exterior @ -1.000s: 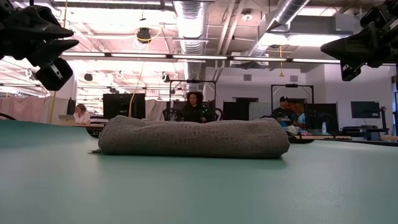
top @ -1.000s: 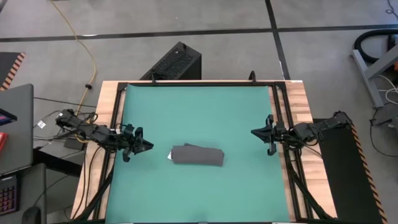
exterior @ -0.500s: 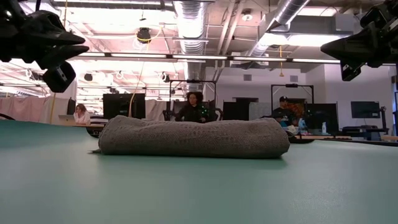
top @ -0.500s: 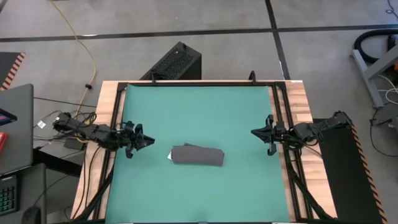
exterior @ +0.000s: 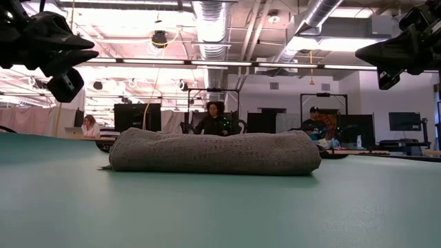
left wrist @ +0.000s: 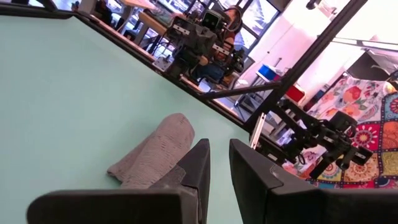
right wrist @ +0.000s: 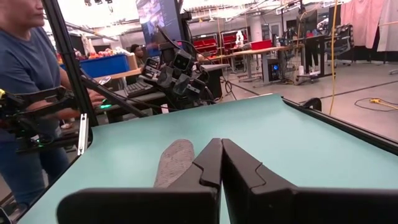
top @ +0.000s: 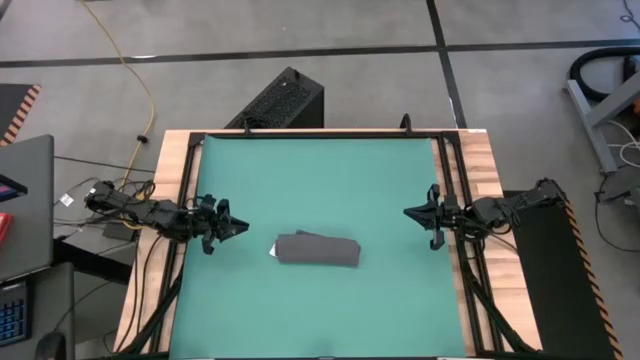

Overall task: Roll towel
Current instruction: Return to Home Position

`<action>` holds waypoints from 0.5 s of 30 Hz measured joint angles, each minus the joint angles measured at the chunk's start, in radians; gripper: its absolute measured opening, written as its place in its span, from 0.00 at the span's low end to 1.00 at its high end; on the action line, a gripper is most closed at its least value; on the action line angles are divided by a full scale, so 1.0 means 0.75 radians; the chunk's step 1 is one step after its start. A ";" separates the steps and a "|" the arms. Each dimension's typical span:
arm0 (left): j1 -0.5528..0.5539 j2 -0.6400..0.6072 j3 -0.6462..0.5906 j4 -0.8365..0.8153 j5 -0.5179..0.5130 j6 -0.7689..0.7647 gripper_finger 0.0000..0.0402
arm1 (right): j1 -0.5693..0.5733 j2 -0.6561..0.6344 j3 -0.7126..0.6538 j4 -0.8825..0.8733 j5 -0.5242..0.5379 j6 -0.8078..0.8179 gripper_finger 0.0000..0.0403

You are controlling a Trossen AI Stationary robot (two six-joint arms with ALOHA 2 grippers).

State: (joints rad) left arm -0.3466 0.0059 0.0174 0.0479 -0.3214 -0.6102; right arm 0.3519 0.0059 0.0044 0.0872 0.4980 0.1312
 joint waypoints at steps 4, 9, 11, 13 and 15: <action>-0.001 0.001 0.000 0.000 0.000 0.000 0.12 | 0.000 0.000 0.000 0.000 0.000 0.000 0.08; -0.003 0.009 0.000 0.001 0.000 0.000 0.12 | 0.000 0.000 0.000 0.000 0.000 0.000 0.08; -0.003 0.020 0.000 0.000 0.001 0.000 0.12 | 0.000 0.000 0.000 0.000 0.000 0.000 0.08; -0.003 0.025 0.000 0.001 0.001 0.000 0.12 | 0.000 0.000 0.000 0.000 0.000 0.000 0.08; -0.003 0.030 0.000 0.000 0.002 0.000 0.12 | 0.000 0.001 0.000 0.001 0.000 0.000 0.08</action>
State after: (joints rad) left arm -0.3489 0.0284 0.0174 0.0479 -0.3200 -0.6102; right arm 0.3521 0.0063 0.0044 0.0875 0.4980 0.1314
